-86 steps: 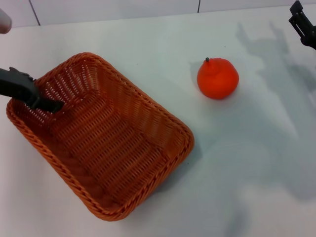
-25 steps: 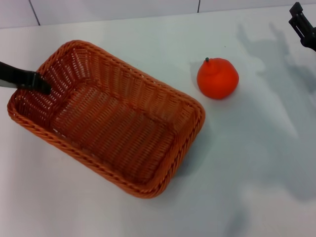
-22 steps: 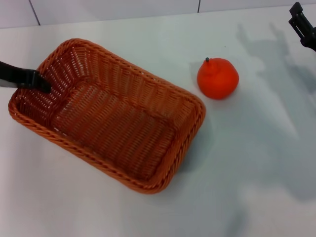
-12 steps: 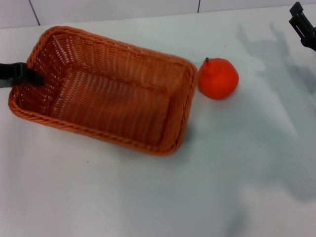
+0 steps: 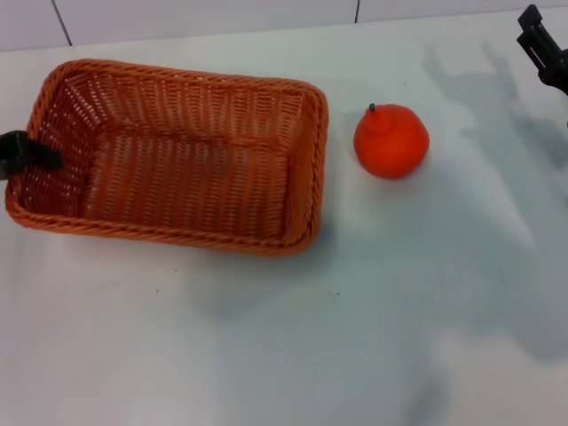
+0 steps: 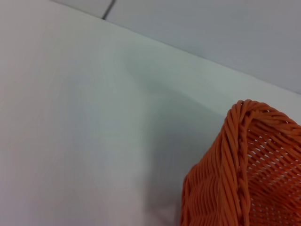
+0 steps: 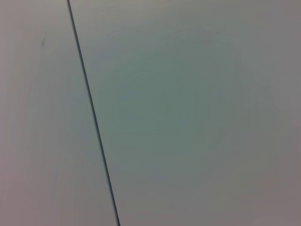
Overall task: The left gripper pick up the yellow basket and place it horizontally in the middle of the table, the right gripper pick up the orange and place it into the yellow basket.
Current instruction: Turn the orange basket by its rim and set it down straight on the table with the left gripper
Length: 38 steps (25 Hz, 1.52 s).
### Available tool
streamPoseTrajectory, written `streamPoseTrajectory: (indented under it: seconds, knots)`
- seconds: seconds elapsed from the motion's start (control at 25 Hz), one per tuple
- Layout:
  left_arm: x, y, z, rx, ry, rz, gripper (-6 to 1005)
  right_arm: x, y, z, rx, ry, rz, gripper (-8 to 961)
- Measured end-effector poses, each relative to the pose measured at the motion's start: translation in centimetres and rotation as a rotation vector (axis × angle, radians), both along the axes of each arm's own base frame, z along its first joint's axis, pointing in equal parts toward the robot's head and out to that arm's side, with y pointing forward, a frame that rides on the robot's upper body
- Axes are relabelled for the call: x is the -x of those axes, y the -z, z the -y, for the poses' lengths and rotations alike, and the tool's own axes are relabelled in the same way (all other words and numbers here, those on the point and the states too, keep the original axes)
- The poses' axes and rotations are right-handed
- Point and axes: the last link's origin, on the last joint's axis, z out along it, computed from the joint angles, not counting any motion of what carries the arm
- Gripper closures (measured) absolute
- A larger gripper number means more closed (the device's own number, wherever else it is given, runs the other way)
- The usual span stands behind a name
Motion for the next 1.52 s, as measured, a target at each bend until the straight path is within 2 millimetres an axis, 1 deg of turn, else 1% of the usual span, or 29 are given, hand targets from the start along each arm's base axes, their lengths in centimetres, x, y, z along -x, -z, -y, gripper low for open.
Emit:
streamPoseTrajectory:
  seconds: [0.64, 0.92, 1.24, 1.52]
  knots:
    - [1.5, 0.8, 0.9, -0.143, -0.067, 0.075, 826, -0.1, 0.0, 0.1, 0.000, 0.003, 0.000, 22]
    - [1.8, 1.8, 1.0, -0.138, -0.082, 0.082, 827, -0.1, 0.0, 0.0, 0.002, 0.006, 0.000, 22]
    - [1.8, 2.0, 1.1, -0.134, -0.082, 0.078, 831, -0.1, 0.0, -0.1, 0.003, 0.006, 0.005, 23]
    - [1.3, 2.1, 1.0, -0.107, -0.057, 0.065, 839, -0.1, 0.1, -0.2, 0.007, 0.011, 0.008, 28]
